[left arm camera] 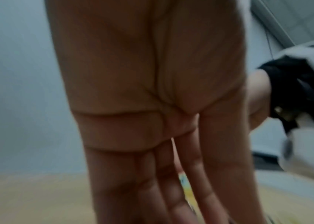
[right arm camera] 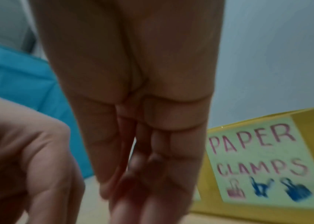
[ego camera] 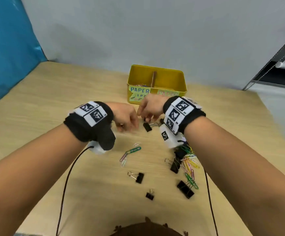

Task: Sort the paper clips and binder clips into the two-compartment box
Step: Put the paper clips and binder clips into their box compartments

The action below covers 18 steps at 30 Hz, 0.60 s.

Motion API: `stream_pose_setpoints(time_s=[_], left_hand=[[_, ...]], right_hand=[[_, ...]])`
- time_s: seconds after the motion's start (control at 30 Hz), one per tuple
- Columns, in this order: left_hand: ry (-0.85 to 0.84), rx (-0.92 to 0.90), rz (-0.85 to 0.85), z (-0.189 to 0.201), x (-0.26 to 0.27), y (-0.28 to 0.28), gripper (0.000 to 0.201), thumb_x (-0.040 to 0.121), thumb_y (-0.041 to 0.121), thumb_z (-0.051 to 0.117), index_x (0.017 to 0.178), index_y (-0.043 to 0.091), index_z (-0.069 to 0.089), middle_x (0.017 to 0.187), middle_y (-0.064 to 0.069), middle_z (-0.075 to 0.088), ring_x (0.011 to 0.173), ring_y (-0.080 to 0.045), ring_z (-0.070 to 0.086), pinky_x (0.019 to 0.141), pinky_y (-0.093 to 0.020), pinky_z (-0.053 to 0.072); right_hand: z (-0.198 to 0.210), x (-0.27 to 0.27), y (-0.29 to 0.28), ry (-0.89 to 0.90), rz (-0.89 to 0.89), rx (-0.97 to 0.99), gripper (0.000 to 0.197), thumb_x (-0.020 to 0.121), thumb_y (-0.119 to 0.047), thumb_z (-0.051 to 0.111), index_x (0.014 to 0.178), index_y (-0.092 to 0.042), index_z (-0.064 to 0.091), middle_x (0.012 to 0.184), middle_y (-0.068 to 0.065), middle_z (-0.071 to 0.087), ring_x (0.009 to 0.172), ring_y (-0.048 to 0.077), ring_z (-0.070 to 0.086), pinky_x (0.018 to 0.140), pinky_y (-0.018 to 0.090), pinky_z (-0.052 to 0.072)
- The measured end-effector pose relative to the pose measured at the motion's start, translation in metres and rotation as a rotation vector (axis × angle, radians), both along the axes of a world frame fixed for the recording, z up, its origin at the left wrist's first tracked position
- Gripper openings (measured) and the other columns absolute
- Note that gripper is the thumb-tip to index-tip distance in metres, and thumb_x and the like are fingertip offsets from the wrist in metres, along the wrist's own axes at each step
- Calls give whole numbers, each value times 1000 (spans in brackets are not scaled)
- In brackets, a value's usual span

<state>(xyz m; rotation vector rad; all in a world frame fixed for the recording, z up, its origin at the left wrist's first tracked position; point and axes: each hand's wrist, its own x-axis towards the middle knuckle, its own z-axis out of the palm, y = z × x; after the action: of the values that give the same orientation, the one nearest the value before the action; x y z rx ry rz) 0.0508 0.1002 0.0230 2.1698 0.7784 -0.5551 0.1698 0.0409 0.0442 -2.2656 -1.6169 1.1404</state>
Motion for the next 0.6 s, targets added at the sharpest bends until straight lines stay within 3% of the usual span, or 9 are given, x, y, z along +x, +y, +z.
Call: stream_pose_setpoints(time_s=[0.1,0.17,0.2,0.33,0.43,0.5,0.6], left_hand=[[154,223,-149,-28,-21,-33,49,75,-4,58,120,16,60,105,1,60,95,-21,58,75,-28,50],[190,331,-158,-44,-35,-48,45,72,9,68,115,16,59,113,-2,61,102,-23,58,84,-31,49],[185,347,-136,-50,-41,-53,45,70,15,72,113,14,58,113,-5,61,101,-25,58,83,-32,50],[58,329,6,-60,-60,-65,45,68,21,78,107,11,58,100,-5,57,86,-21,52,69,-25,40],[-42,307,165,-63,-68,-71,29,73,18,72,99,11,63,98,-7,62,81,-17,50,69,-23,37],[-75,297,235,-65,-71,-75,23,73,21,74,91,13,64,92,-5,61,81,-16,51,70,-24,39],[-61,312,265,-67,-72,-82,28,69,32,79,81,15,59,88,-4,61,85,-20,57,74,-29,44]], right_hand=[[-27,-27,-28,-286,183,-106,31,88,-4,52,115,-3,67,101,10,70,83,25,62,61,30,51],[-41,-38,-43,-334,206,-78,32,84,-6,59,115,-9,68,119,8,67,106,25,63,81,29,52],[-45,-41,-48,-331,216,-73,33,82,-9,65,115,-11,68,121,7,66,110,24,62,84,27,50],[-55,-52,-60,-350,226,-38,39,78,-18,73,114,-8,64,120,8,64,98,22,59,86,29,50],[-68,-58,-64,-363,204,26,33,77,-18,73,108,-8,65,114,10,67,99,23,61,85,29,50],[-75,-59,-67,-352,158,31,29,77,-18,73,104,-8,67,106,9,68,91,19,57,82,26,47],[-78,-60,-70,-347,119,22,28,79,-19,72,104,-7,68,92,5,58,86,15,50,83,27,47]])
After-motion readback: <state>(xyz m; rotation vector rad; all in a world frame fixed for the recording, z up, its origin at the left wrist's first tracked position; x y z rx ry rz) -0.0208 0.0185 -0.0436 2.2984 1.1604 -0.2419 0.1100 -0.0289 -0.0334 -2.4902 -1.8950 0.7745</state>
